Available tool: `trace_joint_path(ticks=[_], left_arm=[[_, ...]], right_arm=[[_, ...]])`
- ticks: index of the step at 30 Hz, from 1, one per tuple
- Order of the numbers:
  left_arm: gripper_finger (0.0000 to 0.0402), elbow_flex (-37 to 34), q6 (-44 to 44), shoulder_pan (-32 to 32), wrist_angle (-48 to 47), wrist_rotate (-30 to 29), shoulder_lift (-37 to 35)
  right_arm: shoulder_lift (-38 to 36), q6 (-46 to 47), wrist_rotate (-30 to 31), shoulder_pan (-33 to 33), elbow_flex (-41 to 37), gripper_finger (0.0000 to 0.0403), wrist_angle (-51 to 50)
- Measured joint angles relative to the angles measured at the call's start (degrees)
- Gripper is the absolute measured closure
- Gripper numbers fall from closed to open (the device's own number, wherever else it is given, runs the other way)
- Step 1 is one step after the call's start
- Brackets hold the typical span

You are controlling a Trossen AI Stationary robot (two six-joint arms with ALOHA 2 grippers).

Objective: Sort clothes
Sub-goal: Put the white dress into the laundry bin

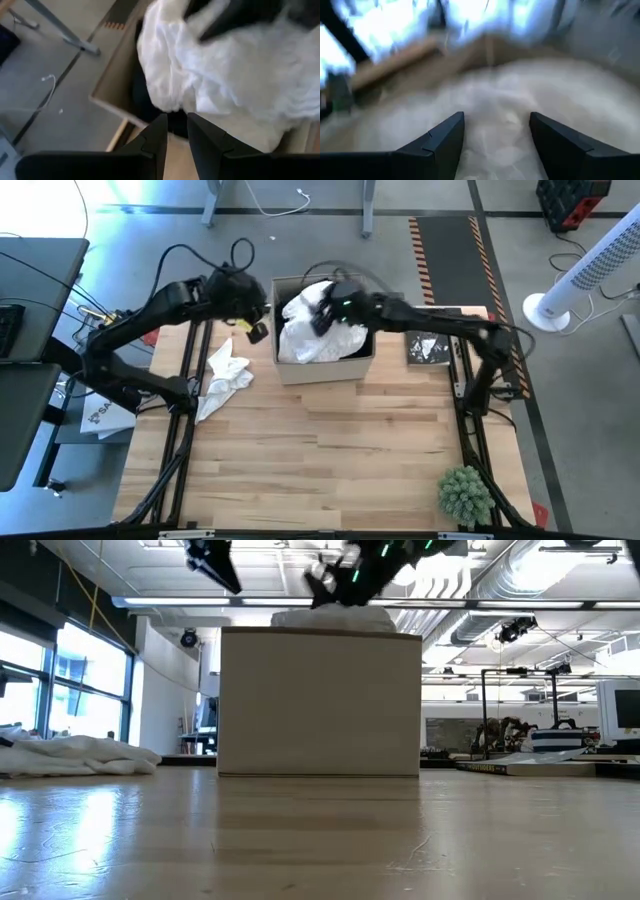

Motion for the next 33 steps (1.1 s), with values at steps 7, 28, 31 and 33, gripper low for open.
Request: trace_joint_path(ticks=[7, 28, 31, 33], left_arm=[[0.0328, -12.22, -4.29, -1.78, 0.47, 0.08, -7.28], [0.0328, -29.41, -8.47, -2.55, 38.33, 12.44, -7.20], [0.0328, -29.64, -8.48, -1.63, 47.07, 14.75, -0.50], [0.0328, -29.64, -8.93, -0.34, 50.66, 14.77, 4.20]], right_arm=[[13.63, -0.31, -8.53, -2.51, 0.87, 0.0179, -6.95], [-2.67, -5.12, -13.29, 3.58, -1.51, 0.0179, -10.46], [-3.01, -1.57, -12.23, 3.29, -8.06, 0.0179, -8.69], [-2.26, 2.58, -10.53, 1.93, -13.58, 0.0179, -5.36]])
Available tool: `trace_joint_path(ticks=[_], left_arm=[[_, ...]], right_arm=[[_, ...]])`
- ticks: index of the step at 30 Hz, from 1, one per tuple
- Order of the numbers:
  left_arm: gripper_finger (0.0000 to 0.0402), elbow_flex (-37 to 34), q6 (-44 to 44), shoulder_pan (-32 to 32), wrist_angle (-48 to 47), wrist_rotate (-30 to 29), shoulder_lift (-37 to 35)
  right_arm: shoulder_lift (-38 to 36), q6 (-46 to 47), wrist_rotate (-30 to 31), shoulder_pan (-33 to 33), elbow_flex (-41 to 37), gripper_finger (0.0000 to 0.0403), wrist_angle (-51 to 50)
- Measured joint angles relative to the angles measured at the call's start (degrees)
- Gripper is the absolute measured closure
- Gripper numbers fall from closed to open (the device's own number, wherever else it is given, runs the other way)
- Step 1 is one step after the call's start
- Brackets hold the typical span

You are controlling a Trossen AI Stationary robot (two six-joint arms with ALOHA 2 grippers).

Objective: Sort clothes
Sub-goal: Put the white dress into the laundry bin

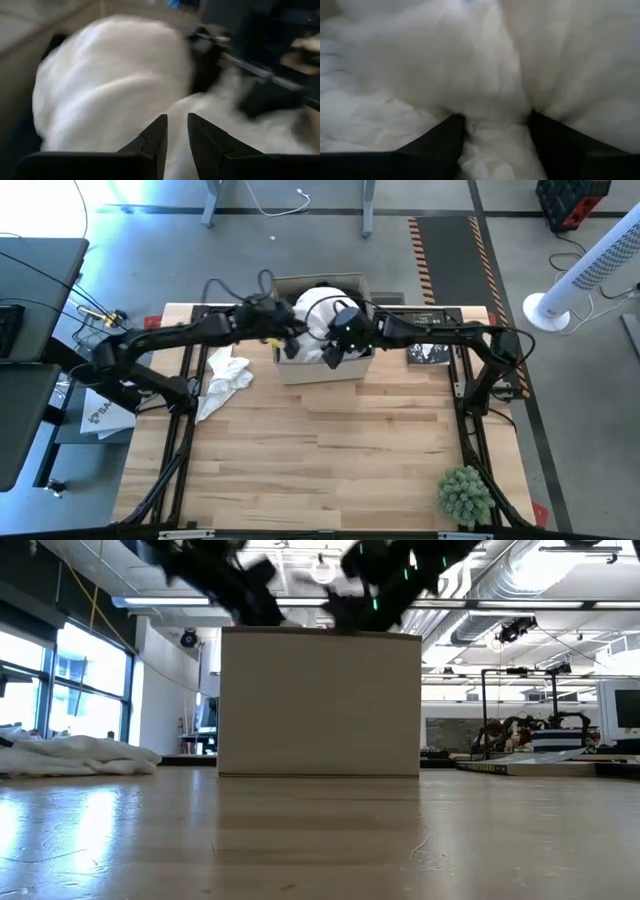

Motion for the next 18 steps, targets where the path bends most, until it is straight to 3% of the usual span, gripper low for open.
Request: trace_joint_path(ticks=[4, 8, 18], left_arm=[[0.0328, 0.00, -2.45, 3.43, 1.64, -3.33, 8.26], [0.0328, 0.20, -3.92, 6.32, 1.63, -4.59, 12.03], [0.0328, -0.05, -2.29, 7.11, -3.03, -5.74, 7.51]], right_arm=[[0.58, 9.65, -5.50, -3.91, -9.11, 0.0179, 10.87], [0.89, 12.95, -10.37, -6.11, -12.32, 0.0179, 17.79], [-6.65, 13.28, -11.17, -5.40, -1.46, 0.0179, 15.43]])
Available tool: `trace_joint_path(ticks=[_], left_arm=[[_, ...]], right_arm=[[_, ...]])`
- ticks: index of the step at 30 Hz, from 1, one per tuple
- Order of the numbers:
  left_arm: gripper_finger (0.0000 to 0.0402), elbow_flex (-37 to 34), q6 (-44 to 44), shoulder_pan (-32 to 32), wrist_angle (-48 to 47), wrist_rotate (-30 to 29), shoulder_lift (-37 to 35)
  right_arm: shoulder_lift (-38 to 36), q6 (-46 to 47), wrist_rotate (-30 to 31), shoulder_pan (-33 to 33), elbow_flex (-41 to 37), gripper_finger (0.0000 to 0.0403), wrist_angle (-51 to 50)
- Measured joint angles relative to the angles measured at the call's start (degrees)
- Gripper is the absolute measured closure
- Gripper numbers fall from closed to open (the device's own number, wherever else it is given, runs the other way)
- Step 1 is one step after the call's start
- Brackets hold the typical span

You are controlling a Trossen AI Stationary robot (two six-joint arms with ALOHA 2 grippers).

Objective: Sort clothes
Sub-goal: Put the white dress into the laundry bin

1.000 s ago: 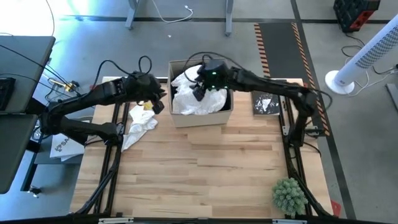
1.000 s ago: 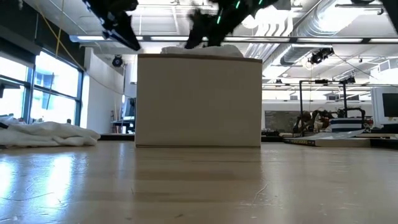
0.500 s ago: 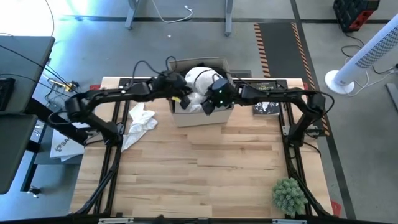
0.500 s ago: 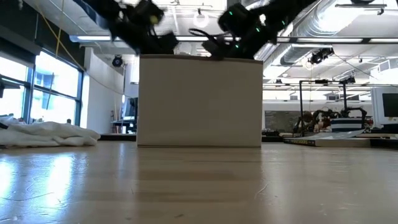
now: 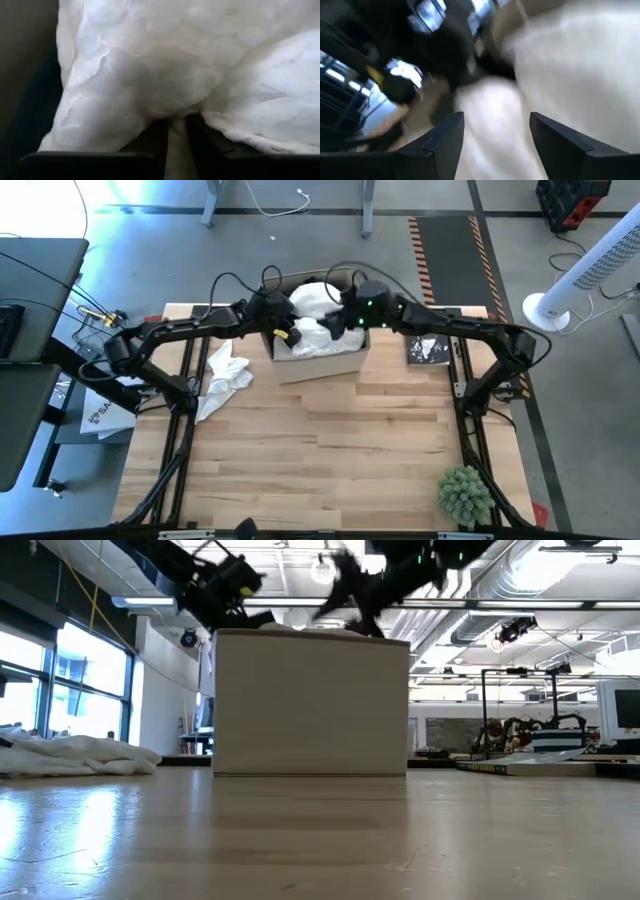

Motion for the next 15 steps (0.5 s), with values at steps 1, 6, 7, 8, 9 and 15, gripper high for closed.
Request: trace_joint_path(ticks=[1, 6, 7, 8, 9, 15], left_arm=[[0.0328, -0.08, 0.21, -0.32, -0.08, -0.01, -1.37], [0.0328, -0.08, -0.16, -1.64, 0.81, 0.54, -9.26], [0.0328, -0.08, -0.19, -1.89, 0.79, 0.61, -10.73], [0.0328, -0.08, -0.19, -2.03, 0.67, 0.70, -12.30], [0.0328, -0.08, -0.19, -2.30, 0.40, 0.79, -13.97], [0.0328, 0.03, -0.16, -4.42, -6.82, 2.19, -24.11]], right_arm=[[-0.31, -1.02, 1.26, 0.16, 1.52, 0.0179, 0.24], [2.04, -5.45, 11.16, 0.37, 8.70, 0.0179, 0.47], [3.11, -6.08, 12.09, -0.12, 9.80, 0.0179, 0.70], [4.54, -6.50, 12.30, -0.60, 10.80, 0.0179, 0.70], [6.27, -6.62, 12.38, -1.13, 11.71, 0.0179, 0.72], [17.78, -6.38, 10.39, -5.15, 14.58, 0.0179, -4.21]])
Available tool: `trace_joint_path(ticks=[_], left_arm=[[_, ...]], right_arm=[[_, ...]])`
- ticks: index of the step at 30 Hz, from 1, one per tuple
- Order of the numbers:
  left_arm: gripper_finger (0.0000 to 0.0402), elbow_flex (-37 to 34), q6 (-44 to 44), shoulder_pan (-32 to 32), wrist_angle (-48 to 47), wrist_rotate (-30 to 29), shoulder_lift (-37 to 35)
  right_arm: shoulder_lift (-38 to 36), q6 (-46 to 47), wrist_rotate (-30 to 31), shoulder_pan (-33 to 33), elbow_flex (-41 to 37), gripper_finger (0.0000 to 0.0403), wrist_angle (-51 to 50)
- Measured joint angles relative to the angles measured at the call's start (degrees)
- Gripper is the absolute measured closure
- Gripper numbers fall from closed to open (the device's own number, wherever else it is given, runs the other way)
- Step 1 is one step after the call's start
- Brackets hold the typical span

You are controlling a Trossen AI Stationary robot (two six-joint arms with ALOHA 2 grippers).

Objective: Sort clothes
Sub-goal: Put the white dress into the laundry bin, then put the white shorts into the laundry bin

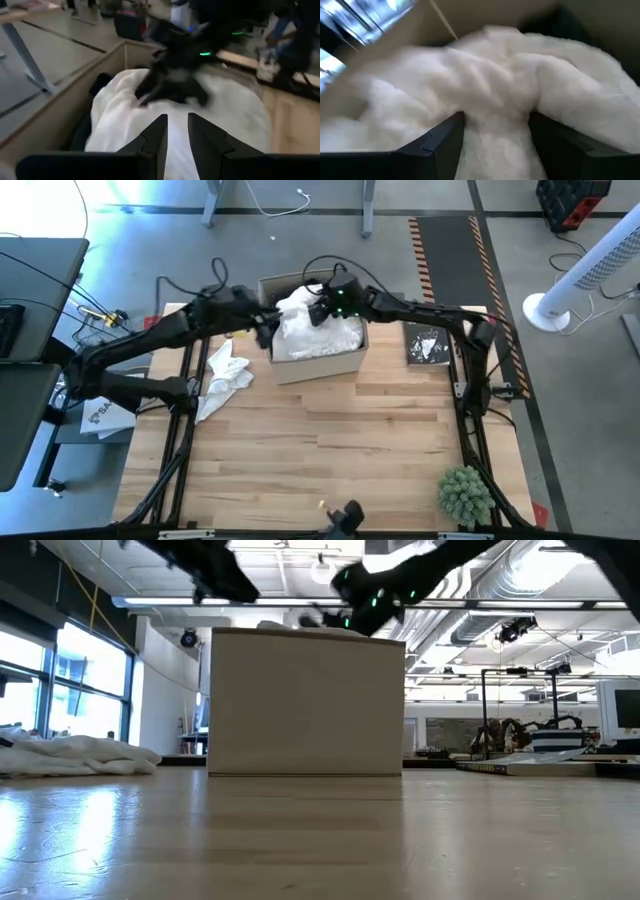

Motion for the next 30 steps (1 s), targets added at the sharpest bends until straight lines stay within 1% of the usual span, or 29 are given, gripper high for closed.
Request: trace_joint_path(ticks=[3, 7, 9, 13, 16, 19, 24, 27, 30], left_arm=[[0.0328, 0.00, -0.21, -1.79, -8.57, -0.63, -5.07], [0.0328, 0.00, -4.52, -5.16, -22.70, -5.22, -10.29], [0.0328, 0.00, -8.06, -6.87, -30.19, -8.67, -11.82], [0.0328, 0.00, -16.47, -10.27, -42.98, -17.07, -12.52], [0.0328, -1.11, -22.12, -12.32, -48.82, -20.68, -12.38], [0.0328, -4.72, -24.64, -13.49, -49.99, -20.34, -12.37], [0.0327, -12.68, -28.94, -13.65, -49.70, -15.99, -11.76], [0.0325, -16.72, -30.98, -13.11, -48.53, -15.34, -10.35], [0.0314, -19.36, -31.45, -11.79, -46.71, -15.30, -7.81]], right_arm=[[3.84, 0.02, -0.33, -1.95, 0.89, 0.0179, -3.28], [4.55, 0.05, -0.68, -2.68, 0.82, 0.0179, -3.82], [3.05, -0.74, 0.45, -2.31, 0.57, 0.0179, -3.35], [-2.53, -5.01, 5.07, -0.35, 0.07, 0.0179, -3.82], [-8.35, -7.97, 7.64, 2.21, 0.18, 0.0179, -2.74], [-12.91, -10.47, 7.72, 5.94, 0.32, 0.0179, -2.09], [-17.66, -14.49, 7.99, 13.54, 0.28, 0.0179, -2.15], [-18.46, -16.64, 8.10, 18.30, 0.34, 0.0179, -2.01], [-18.23, -18.25, 8.78, 22.61, 0.32, 0.0179, -2.37]])
